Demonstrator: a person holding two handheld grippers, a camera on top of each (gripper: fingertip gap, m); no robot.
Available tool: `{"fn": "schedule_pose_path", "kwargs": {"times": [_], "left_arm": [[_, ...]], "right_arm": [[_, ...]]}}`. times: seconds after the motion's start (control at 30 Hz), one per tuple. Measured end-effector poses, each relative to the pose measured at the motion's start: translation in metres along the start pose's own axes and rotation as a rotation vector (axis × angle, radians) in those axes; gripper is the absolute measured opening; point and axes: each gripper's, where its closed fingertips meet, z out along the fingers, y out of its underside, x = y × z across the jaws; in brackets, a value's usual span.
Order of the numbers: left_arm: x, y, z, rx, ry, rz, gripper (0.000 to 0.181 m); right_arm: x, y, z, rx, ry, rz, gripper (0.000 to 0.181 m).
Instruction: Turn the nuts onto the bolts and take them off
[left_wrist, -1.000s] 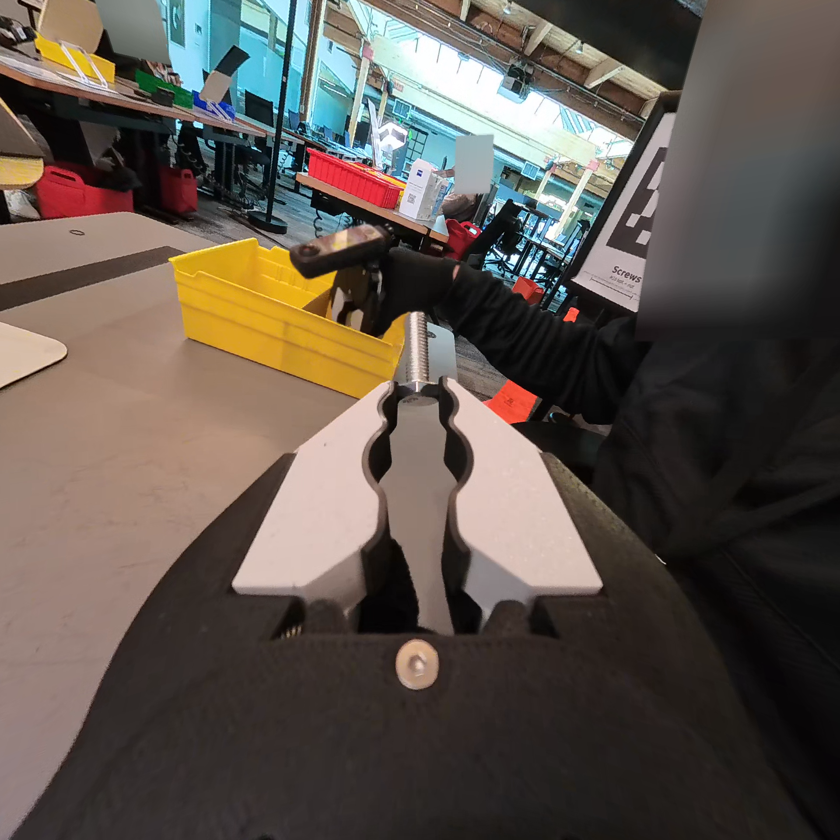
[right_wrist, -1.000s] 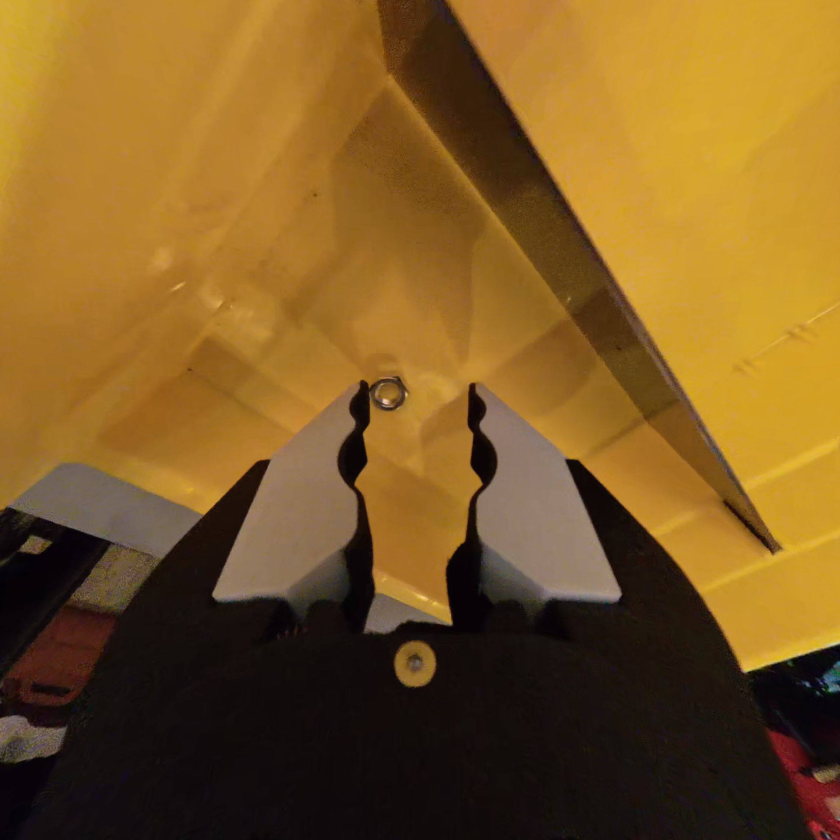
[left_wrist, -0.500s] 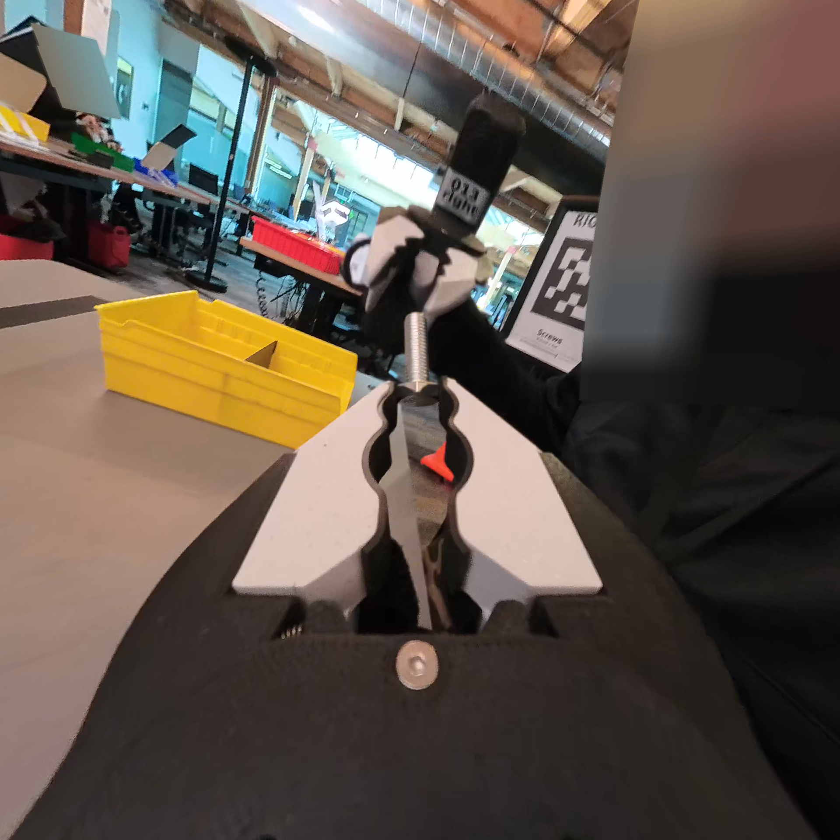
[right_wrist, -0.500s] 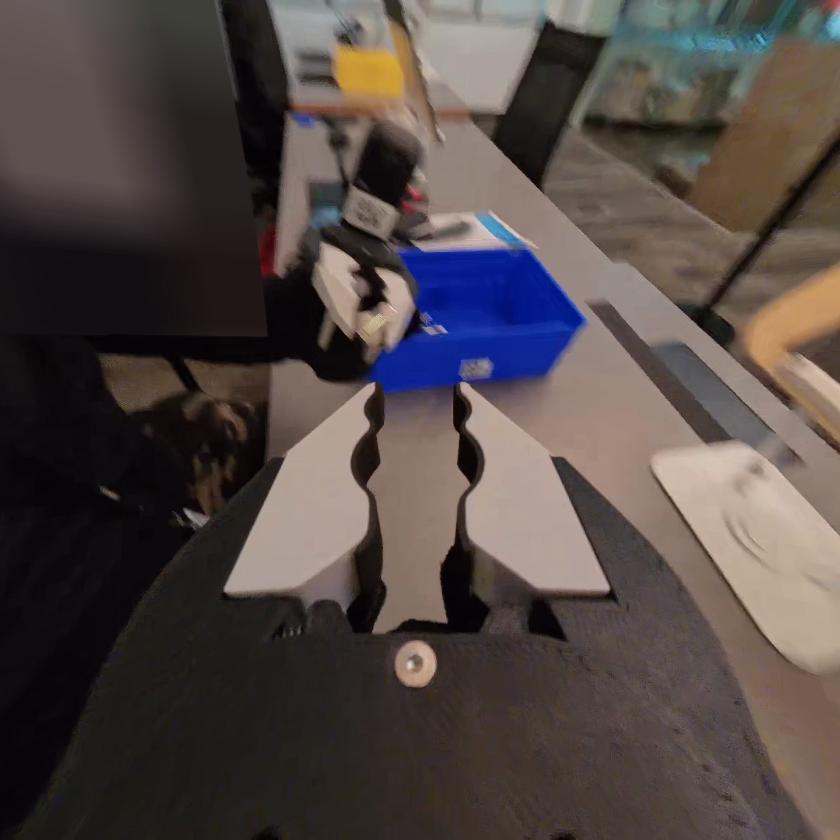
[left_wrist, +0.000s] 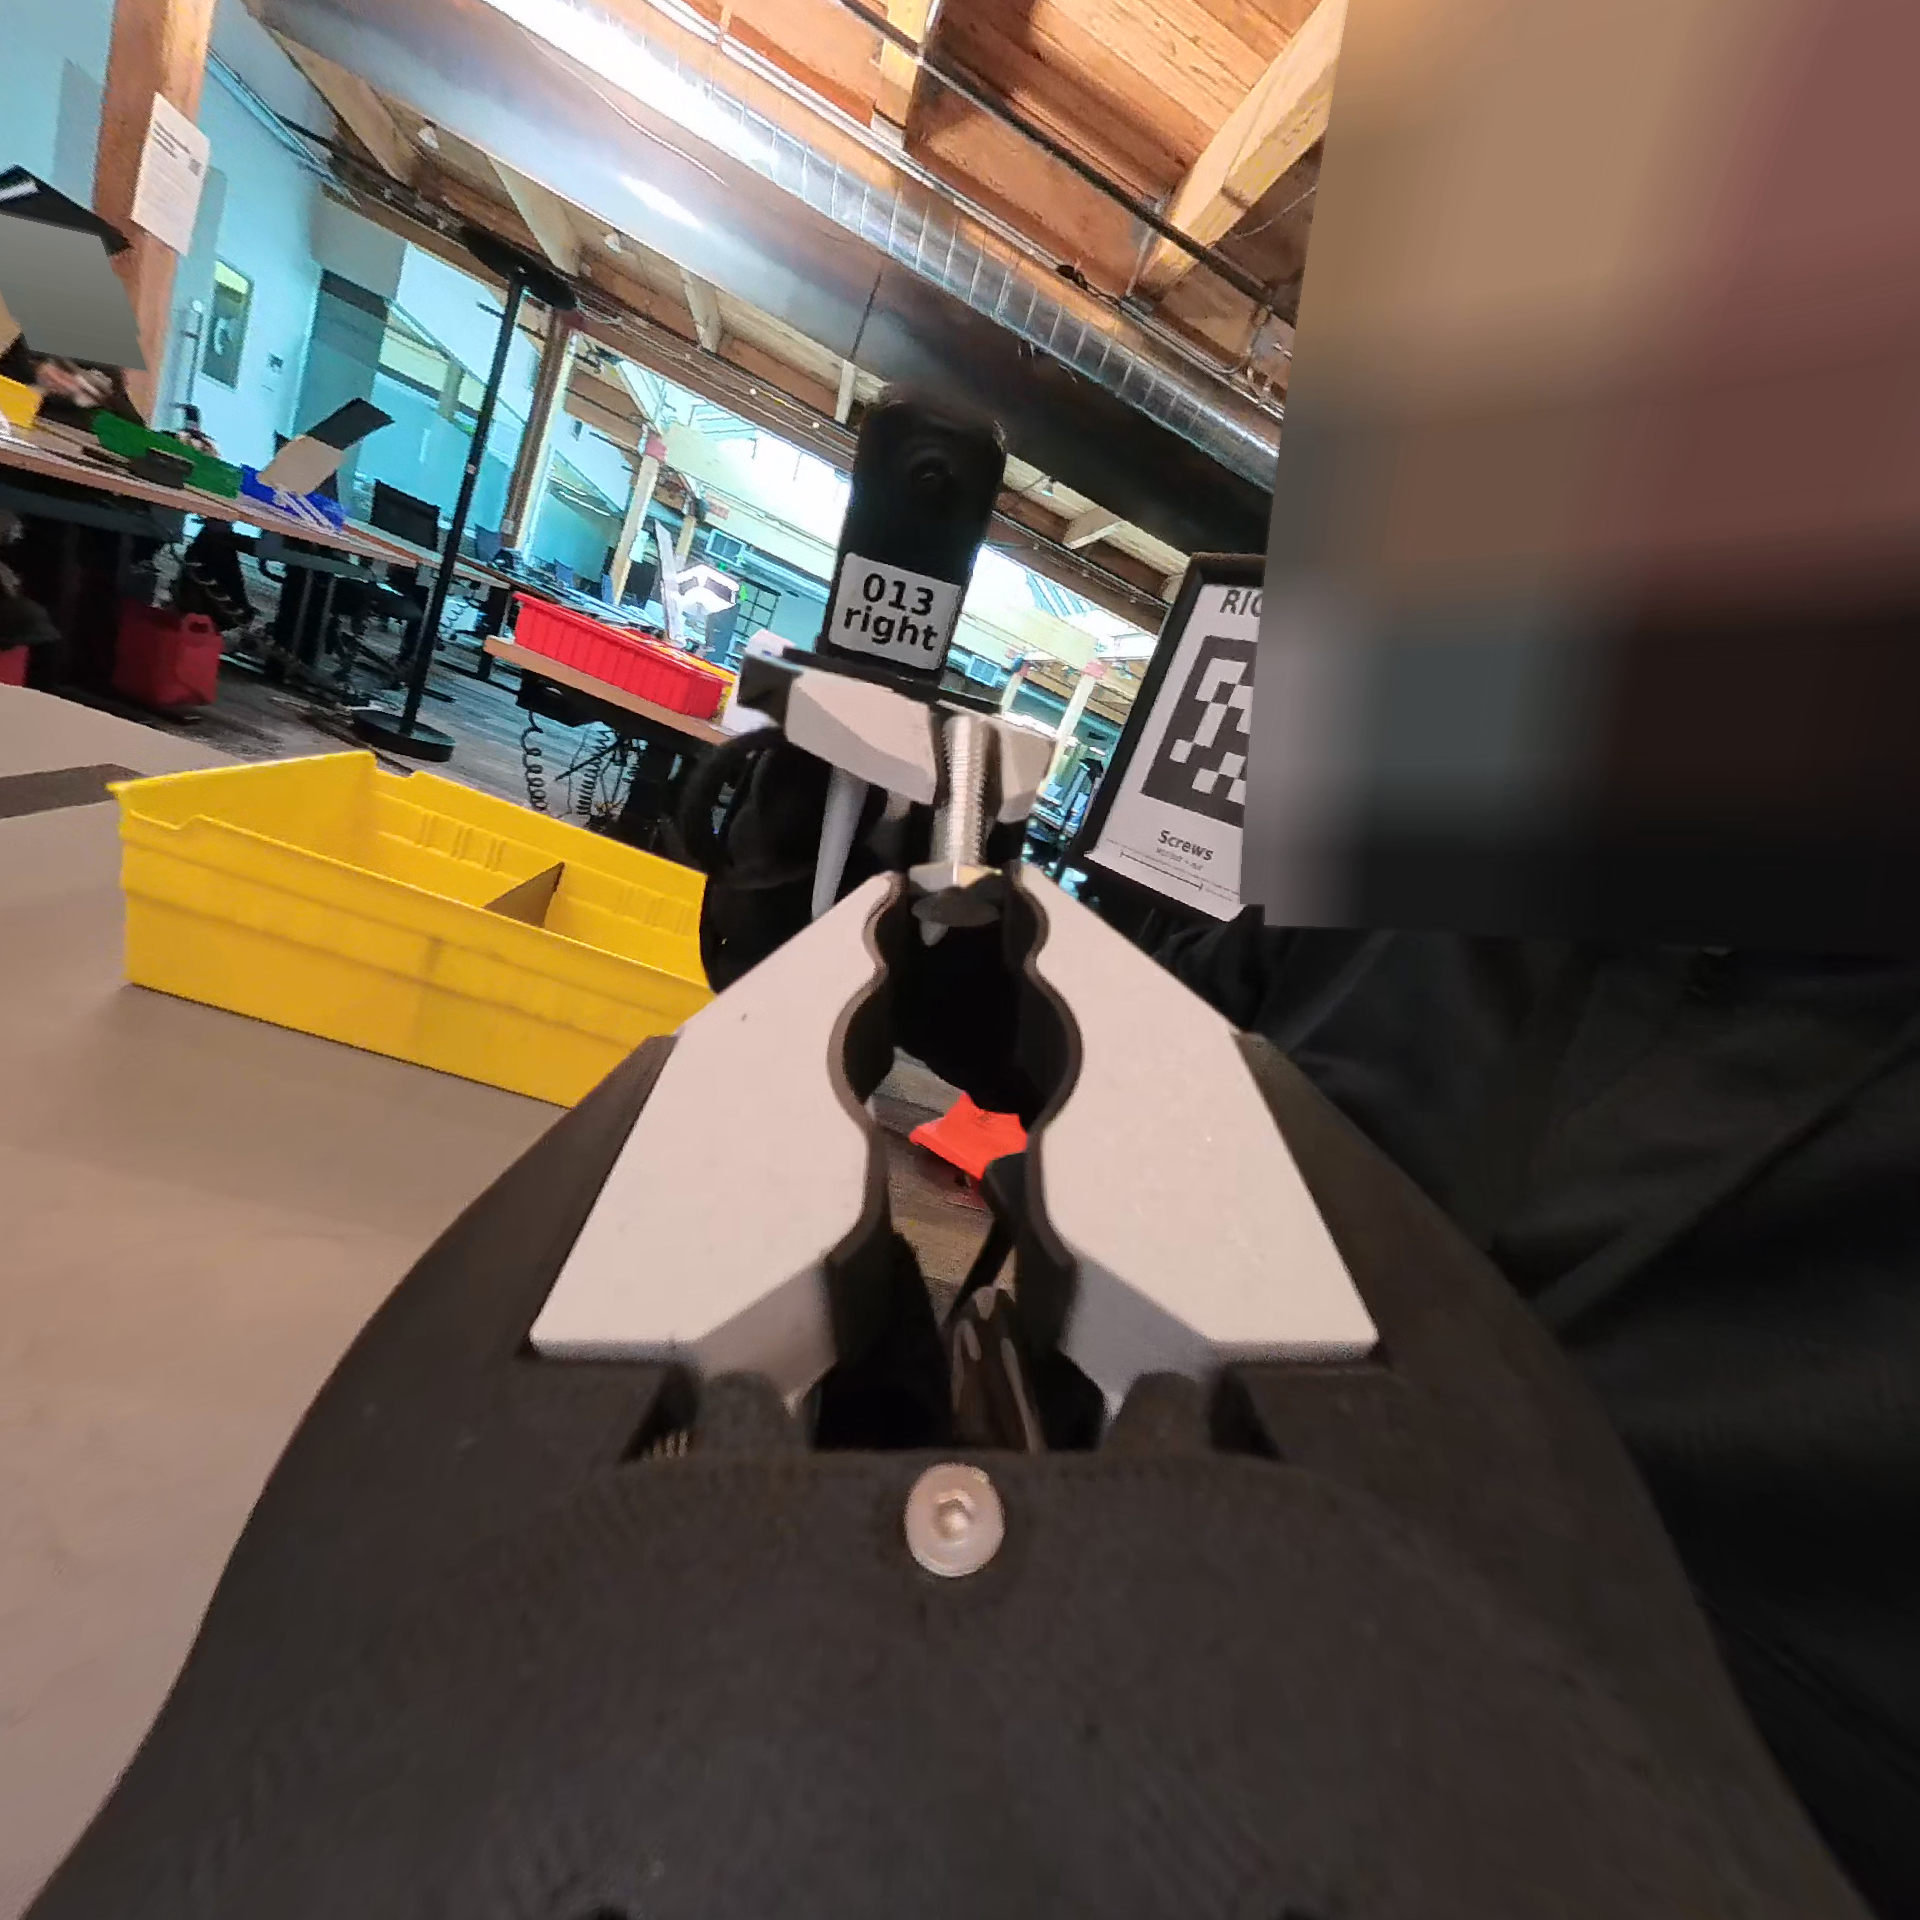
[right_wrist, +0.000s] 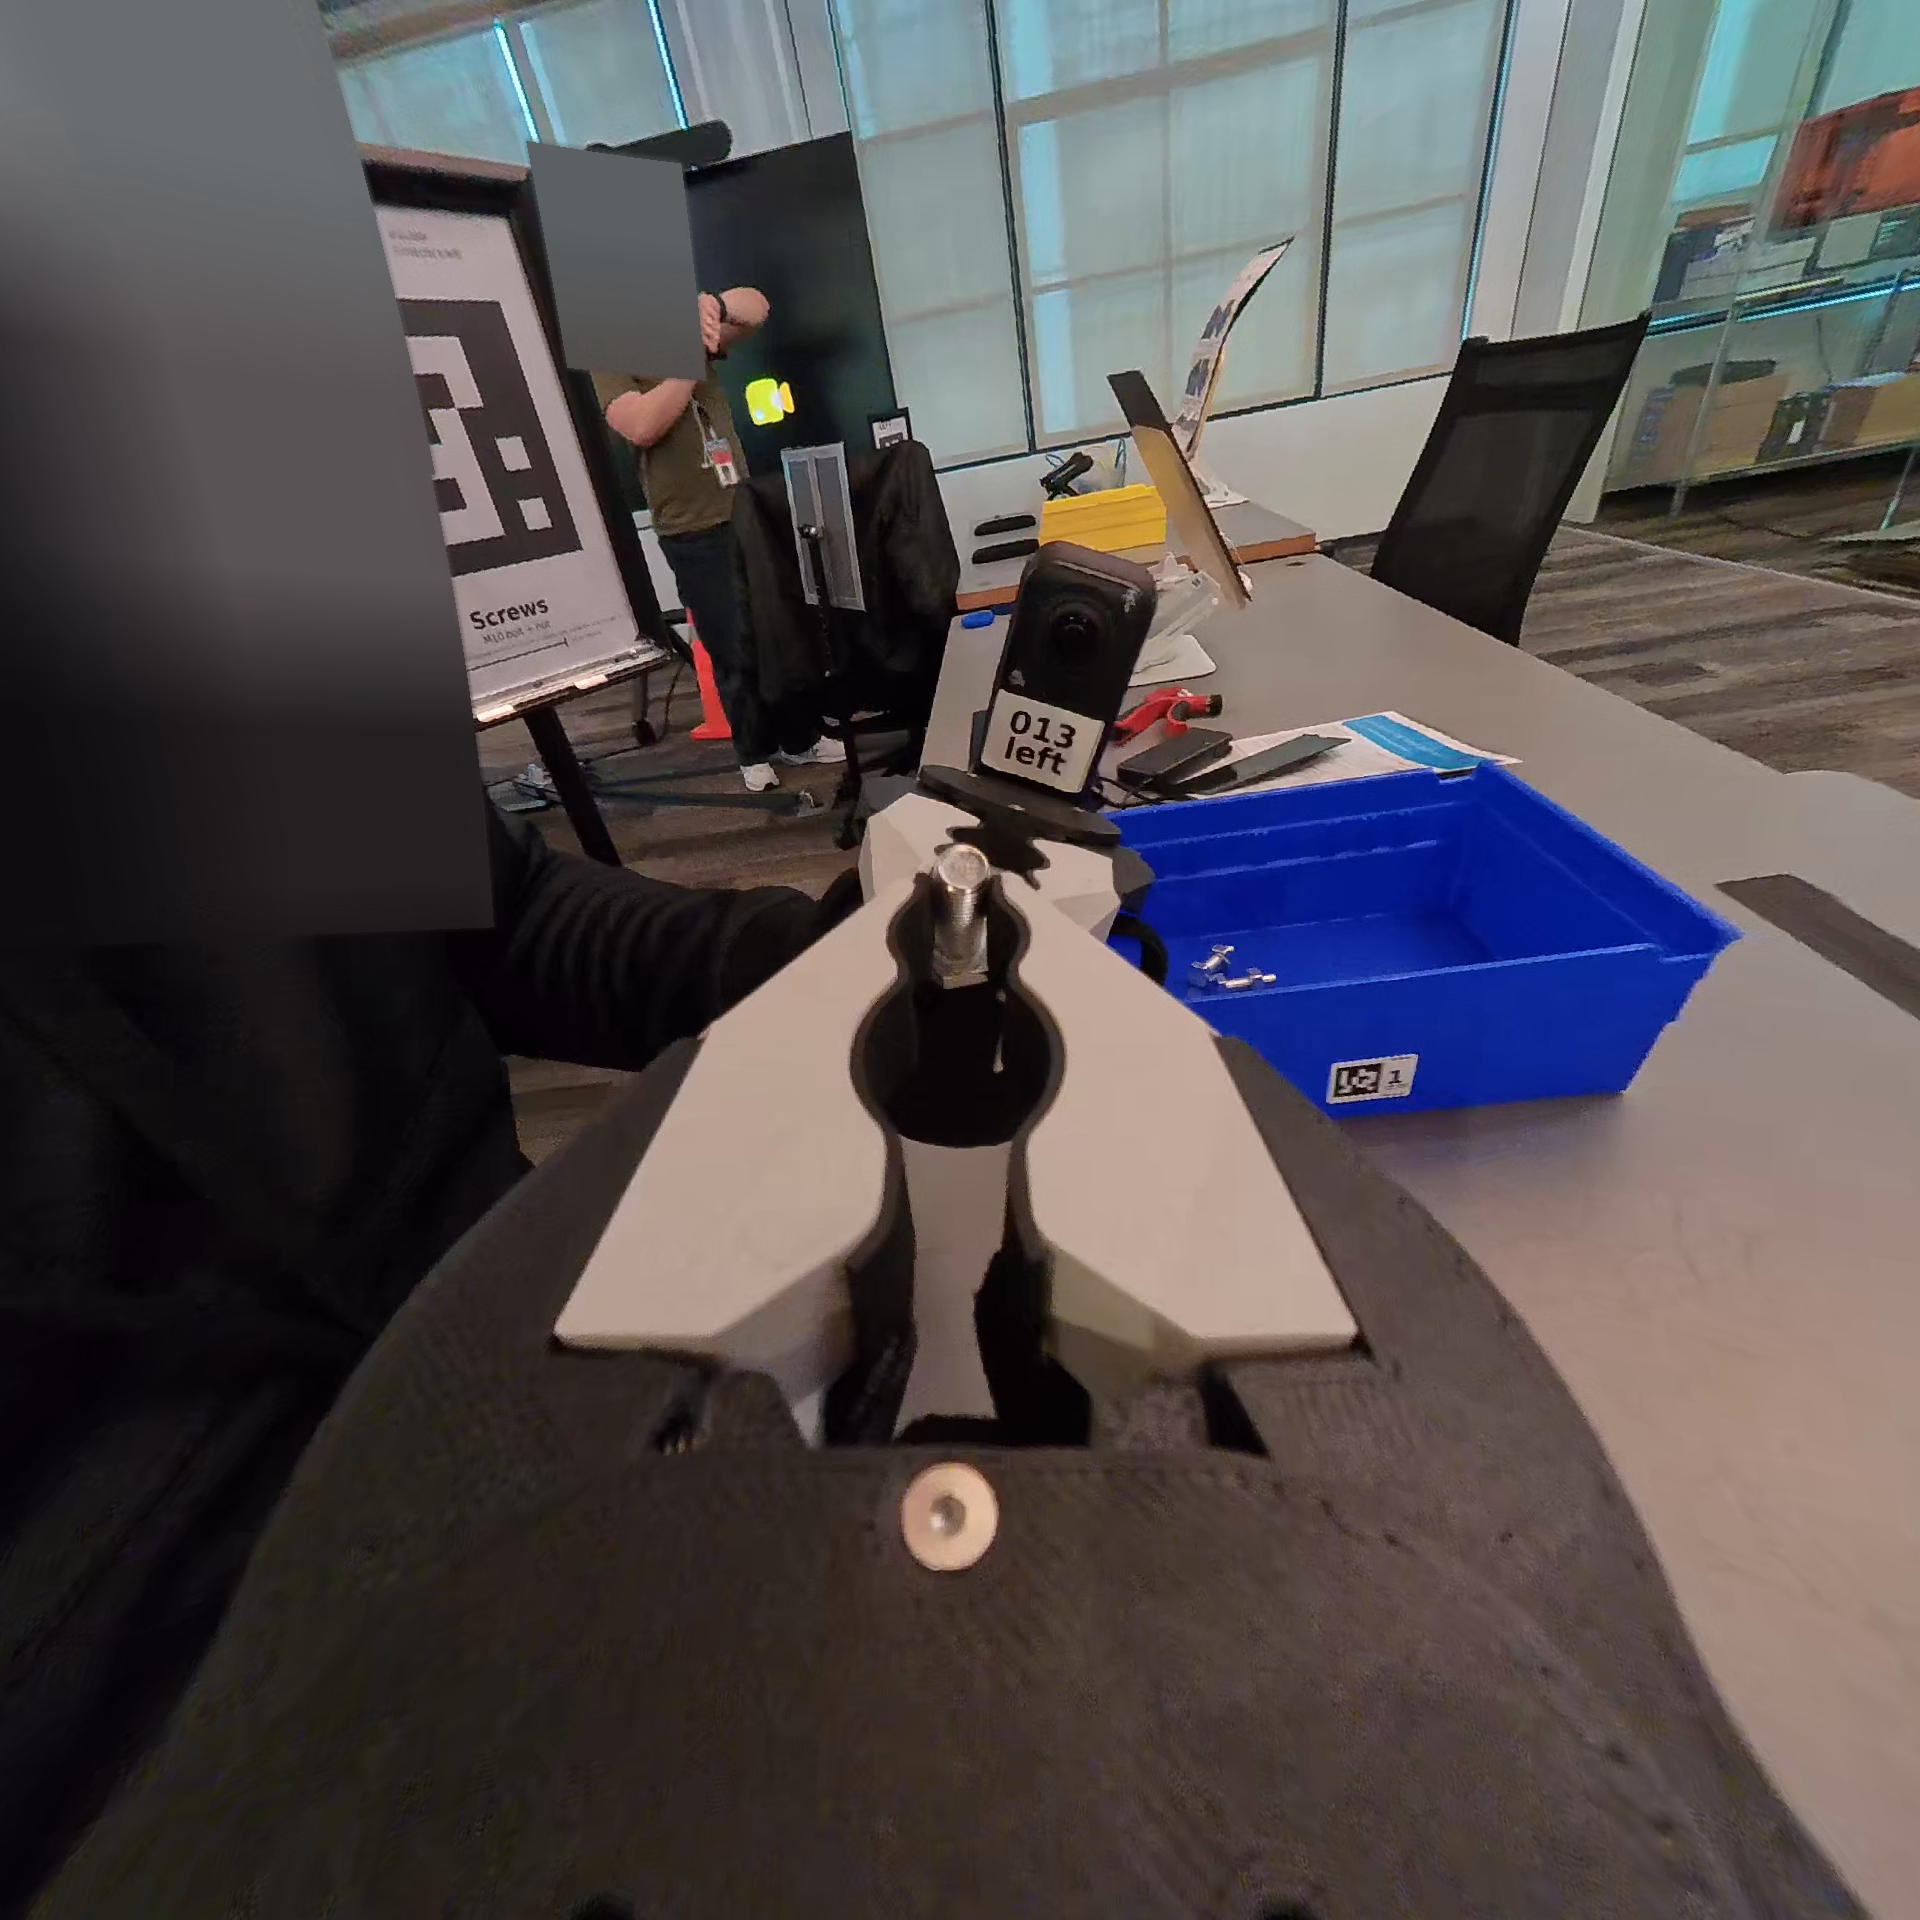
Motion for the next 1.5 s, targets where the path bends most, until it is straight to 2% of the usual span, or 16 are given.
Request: {"fn": "schedule_pose_path", "kwargs": {"times": [0.1, 0.13, 0.17, 0.23, 0.3, 0.37, 0.47, 0.53, 0.6, 0.73, 0.87, 1.07, 1.17, 1.27, 1.4, 1.5], "left_arm": [[-0.002, -0.006, -0.005, -0.001, -0.022, 0.009, 0.019], [-0.003, -0.009, -0.009, -0.007, -0.038, 0.028, 0.014], [-0.003, -0.012, -0.014, -0.012, -0.047, 0.048, 0.002], [-0.005, -0.018, -0.023, -0.031, -0.081, 0.068, 0.000], [-0.013, -0.020, -0.032, -0.079, -0.159, 0.106, 0.000], [-0.023, -0.017, -0.038, -0.150, -0.240, 0.135, 0.000], [-0.036, -0.012, -0.049, -0.254, -0.356, 0.198, 0.000], [-0.042, -0.011, -0.054, -0.303, -0.408, 0.227, 0.000], [-0.047, -0.008, -0.060, -0.360, -0.464, 0.257, 0.000], [-0.053, -0.005, -0.070, -0.422, -0.537, 0.287, 0.000], [-0.058, -0.001, -0.079, -0.432, -0.574, 0.264, 0.000], [-0.063, 0.000, -0.094, -0.458, -0.637, 0.258, 0.000], [-0.065, -0.006, -0.109, -0.462, -0.689, 0.266, 0.000], [-0.068, -0.014, -0.134, -0.499, -0.767, 0.268, 0.001], [-0.079, -0.021, -0.190, -0.659, -0.971, 0.294, 0.009], [-0.084, -0.015, -0.221, -0.779, -1.053, 0.273, 0.014]], "right_arm": [[0.010, -0.013, -0.022, -0.005, 0.060, -0.032, 0.007], [0.020, -0.018, -0.037, -0.027, 0.114, -0.046, 0.007], [0.034, -0.022, -0.057, -0.066, 0.179, -0.055, 0.007], [0.071, -0.015, -0.108, -0.215, 0.335, -0.005, 0.007], [0.119, -0.003, -0.177, -0.386, 0.589, -0.001, 0.008], [0.152, 0.024, -0.244, -0.575, 0.738, 0.099, 0.007], [0.186, 0.078, -0.322, -0.831, 0.868, 0.265, 0.007], [0.200, 0.116, -0.358, -1.009, 0.918, 0.347, 0.007], [0.208, 0.145, -0.380, -1.147, 0.940, 0.405, 0.007], [0.218, 0.180, -0.394, -1.325, 0.914, 0.461, 0.007], [0.226, 0.204, -0.403, -1.422, 0.882, 0.541, 0.008], [0.238, 0.228, -0.400, -1.430, 0.850, 0.585, 0.015], [0.243, 0.218, -0.399, -1.384, 0.909, 0.557, 0.031], [0.239, 0.191, -0.393, -1.324, 0.957, 0.476, 0.028], [0.220, 0.153, -0.370, -1.217, 0.969, 0.353, 0.024], [0.203, 0.134, -0.353, -1.149, 0.968, 0.287, 0.021]]}}
